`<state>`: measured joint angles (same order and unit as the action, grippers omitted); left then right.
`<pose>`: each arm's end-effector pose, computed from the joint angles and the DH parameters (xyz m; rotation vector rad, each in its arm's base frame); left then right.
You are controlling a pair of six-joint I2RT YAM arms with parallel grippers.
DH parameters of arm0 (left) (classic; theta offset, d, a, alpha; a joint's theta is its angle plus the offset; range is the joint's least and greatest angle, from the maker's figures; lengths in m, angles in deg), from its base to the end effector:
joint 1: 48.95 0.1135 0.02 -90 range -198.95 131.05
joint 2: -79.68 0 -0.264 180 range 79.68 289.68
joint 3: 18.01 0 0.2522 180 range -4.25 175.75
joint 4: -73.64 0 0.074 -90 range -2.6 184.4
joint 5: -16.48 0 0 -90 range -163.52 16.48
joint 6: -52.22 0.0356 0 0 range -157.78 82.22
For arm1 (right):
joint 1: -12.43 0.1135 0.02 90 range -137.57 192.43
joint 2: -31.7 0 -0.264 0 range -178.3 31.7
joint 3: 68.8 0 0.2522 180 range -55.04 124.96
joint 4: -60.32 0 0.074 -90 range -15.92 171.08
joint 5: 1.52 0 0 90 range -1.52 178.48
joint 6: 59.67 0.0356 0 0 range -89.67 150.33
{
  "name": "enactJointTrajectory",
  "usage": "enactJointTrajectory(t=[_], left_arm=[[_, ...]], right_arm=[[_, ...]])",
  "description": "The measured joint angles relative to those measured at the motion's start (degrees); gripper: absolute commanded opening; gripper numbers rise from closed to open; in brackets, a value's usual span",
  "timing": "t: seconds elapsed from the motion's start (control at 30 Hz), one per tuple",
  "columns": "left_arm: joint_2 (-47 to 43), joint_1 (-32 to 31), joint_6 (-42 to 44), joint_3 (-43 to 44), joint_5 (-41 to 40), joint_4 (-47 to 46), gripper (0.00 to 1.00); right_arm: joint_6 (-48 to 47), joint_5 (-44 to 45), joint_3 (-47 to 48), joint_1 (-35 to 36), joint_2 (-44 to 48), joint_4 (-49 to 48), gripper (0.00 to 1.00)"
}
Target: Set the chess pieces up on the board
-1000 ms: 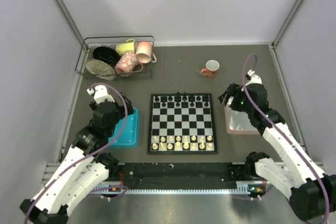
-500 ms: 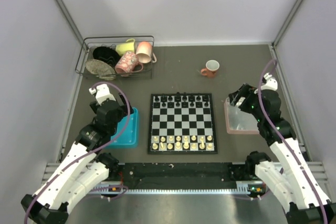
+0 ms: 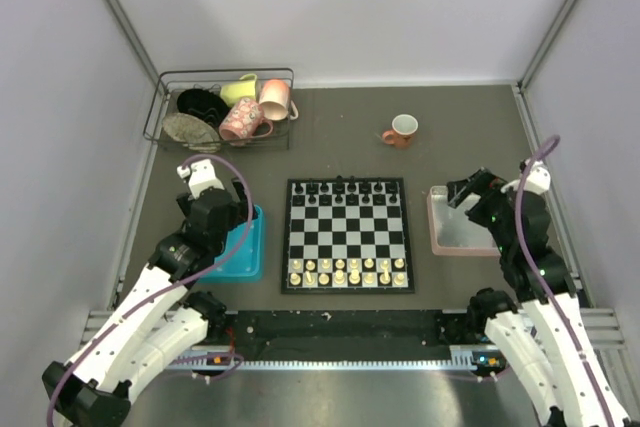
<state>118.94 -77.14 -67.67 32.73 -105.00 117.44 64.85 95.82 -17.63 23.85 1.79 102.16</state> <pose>0.1418 -0.0549 0.2750 -0.3435 2.0154 -0.0422 0.1269 0.0210 0.2982 0.4746 1.8902 0.4113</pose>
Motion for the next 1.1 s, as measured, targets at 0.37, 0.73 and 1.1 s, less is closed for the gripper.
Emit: enactJointTrajectory(t=[0.37,0.73,1.1], left_arm=[[-1.38,0.00,-0.02,0.00,2.49,0.48,0.98],[-6.78,0.00,-0.02,-0.04,5.27,2.01,0.98],[-11.76,0.00,-0.24,-1.25,4.76,3.89,0.98]], right_arm=[[-1.49,4.04,-1.01,0.00,6.03,5.03,0.99],[-1.97,1.86,-0.52,0.02,1.49,10.05,0.99],[-3.45,2.03,-0.52,0.00,8.31,10.97,0.99]])
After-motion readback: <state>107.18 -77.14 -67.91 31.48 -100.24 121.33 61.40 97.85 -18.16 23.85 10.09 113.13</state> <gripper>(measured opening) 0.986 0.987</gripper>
